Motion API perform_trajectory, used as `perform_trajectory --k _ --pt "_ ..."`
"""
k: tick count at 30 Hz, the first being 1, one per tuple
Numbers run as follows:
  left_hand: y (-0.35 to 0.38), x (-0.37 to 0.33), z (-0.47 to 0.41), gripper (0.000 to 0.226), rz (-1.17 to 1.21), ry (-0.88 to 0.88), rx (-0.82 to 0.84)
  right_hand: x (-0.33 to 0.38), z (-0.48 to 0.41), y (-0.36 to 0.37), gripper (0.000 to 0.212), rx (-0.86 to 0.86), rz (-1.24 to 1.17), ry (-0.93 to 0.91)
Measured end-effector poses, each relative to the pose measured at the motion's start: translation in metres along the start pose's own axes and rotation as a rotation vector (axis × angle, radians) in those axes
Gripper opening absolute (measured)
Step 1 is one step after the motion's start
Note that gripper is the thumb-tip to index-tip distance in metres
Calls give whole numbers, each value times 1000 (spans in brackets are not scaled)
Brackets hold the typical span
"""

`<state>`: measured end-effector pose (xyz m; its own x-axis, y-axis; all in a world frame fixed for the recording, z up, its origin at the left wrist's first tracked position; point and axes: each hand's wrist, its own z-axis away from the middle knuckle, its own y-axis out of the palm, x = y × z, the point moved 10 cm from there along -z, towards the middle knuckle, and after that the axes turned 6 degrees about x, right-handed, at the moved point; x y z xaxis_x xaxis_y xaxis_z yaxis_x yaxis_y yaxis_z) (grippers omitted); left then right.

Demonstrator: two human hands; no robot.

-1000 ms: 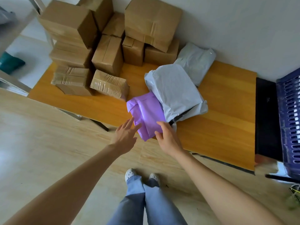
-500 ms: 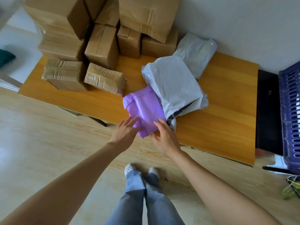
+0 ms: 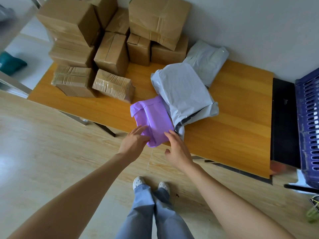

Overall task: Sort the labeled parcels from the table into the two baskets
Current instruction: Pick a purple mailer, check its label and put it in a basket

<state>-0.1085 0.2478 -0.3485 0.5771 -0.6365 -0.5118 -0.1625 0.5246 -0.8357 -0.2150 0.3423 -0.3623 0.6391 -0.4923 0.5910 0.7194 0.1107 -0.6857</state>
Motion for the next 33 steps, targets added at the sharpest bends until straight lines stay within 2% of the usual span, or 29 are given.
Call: perform_trajectory --k 4,8,15,21,26,30,33 --pt "-14 3 10 14 79 -33 -17 8 5 -2 63 -28 -8 -61" --pt "-39 -5 21 12 129 3 -107 23 7 -8 59 -59 12 -150" --pt "-87 -16 30 14 245 -82 -219 40 11 -24 53 -111 -19 -122" --pt "-140 -37 15 17 286 -2 -204 77 17 -52 50 -223 -119 -134" --pt "-181 -43 10 18 315 49 -199 107 26 -73 34 -356 -172 -98" --pt "-202 -37 10 19 286 69 -175 126 30 -81 22 -374 -254 -113" --pt "-207 -30 12 19 317 80 -124 137 35 -89 24 -404 -283 -112"
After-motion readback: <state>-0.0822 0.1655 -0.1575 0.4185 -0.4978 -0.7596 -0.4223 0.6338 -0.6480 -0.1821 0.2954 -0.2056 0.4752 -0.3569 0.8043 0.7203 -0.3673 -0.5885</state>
